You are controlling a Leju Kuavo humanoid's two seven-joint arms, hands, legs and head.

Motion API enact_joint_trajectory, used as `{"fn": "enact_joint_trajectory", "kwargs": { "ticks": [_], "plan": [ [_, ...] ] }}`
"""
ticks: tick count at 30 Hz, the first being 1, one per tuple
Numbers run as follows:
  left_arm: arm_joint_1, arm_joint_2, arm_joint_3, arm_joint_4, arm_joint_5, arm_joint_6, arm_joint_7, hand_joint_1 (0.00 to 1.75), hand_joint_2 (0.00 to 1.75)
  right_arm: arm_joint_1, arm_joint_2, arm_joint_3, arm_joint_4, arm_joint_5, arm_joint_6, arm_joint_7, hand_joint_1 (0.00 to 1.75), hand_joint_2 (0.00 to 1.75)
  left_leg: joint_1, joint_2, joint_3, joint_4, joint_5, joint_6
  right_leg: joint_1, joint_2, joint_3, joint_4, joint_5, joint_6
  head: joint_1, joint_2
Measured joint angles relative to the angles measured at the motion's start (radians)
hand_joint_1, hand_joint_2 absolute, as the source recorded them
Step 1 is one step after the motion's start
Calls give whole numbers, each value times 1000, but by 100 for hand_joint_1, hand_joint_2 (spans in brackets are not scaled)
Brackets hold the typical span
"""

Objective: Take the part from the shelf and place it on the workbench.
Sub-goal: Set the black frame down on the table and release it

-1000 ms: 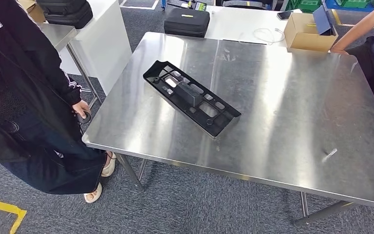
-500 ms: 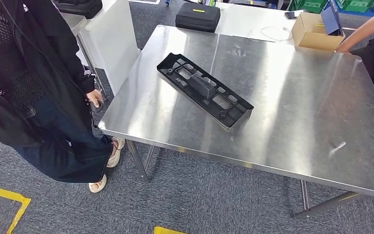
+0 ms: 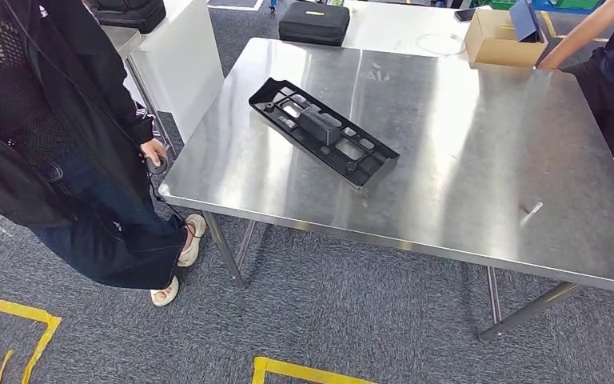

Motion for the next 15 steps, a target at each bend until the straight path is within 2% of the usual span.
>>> {"fn": "enact_joint_trajectory", "kwargs": {
  "ticks": [1,2,3,4,6,7,8,10,11,12,13,15],
  "plan": [
    [0,0,0,0,1,0,-1,0,0,0,0,2,0,0,0,0,0,0,3,0,-8,50,-19,-4,1,-1,-8,1,7,2,0,0],
    [1,1,1,0,2,0,-1,0,0,0,0,3,0,0,0,0,0,0,7,0,-2,69,-16,-8,1,-2,-15,3,14,4,0,0],
    [1,1,1,0,2,0,-1,0,0,0,0,4,0,0,0,0,0,0,11,1,25,47,2,-10,0,-3,-22,6,19,7,-1,0],
    [1,1,1,0,2,0,-2,0,0,0,0,6,0,0,0,0,0,0,15,1,70,-12,29,-11,-2,-3,-29,11,23,10,-1,0],
    [0,2,1,0,2,0,-2,0,0,-2,-1,10,0,1,0,1,0,0,18,0,164,-155,60,-10,-2,-2,-43,22,28,17,-1,0],
    [0,2,1,0,2,0,-2,0,0,-4,0,11,0,1,0,2,0,0,16,-2,188,-199,64,-5,-1,-2,-49,26,31,23,-1,0],
    [-1,2,1,0,1,0,-2,0,0,-5,0,12,0,1,0,2,0,0,12,-3,195,-218,63,1,1,-2,-54,28,36,30,-1,0],
    [0,2,1,0,1,0,-2,0,0,-6,0,14,0,2,0,2,0,0,6,-3,185,-223,73,19,1,-2,-62,28,46,47,-1,0],
    [-1,2,1,0,1,0,-1,0,0,-6,-1,14,0,2,0,2,0,0,5,-2,178,-226,81,31,-1,-2,-71,34,41,52,-1,0],
    [-1,2,1,0,1,1,-1,0,0,-5,-1,14,0,2,0,2,0,0,5,-1,170,-229,91,43,-1,0,-85,57,22,50,1,0],
    [-1,2,1,0,1,1,-1,0,0,-5,-1,14,0,2,0,2,0,0,6,1,160,-233,101,54,-1,1,-105,101,-10,45,4,0],
    [-1,2,2,0,2,3,-2,0,0,-5,0,15,0,1,0,2,0,0,1,3,136,-232,119,63,-1,4,-153,234,-88,34,8,0]
  ]
}}
